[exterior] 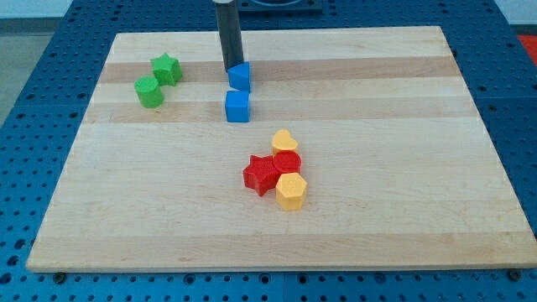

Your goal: Push the blue cube top left to the yellow heart

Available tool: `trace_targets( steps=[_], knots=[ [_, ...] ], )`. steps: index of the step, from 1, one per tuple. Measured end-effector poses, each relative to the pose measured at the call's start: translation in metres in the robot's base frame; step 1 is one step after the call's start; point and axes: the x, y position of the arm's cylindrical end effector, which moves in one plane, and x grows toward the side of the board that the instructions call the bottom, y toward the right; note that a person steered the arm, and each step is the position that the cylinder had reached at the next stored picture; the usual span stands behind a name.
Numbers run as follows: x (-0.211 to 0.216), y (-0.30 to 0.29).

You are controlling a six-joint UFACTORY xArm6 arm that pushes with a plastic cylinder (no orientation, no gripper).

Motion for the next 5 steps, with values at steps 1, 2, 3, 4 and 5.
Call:
trace_targets(
  steps=[1,2,3,4,5],
  knots=[
    [0.044,0.0],
    [0.094,0.0],
    [0.112,0.0],
    [0.115,0.0],
    [0.117,0.0]
  ],
)
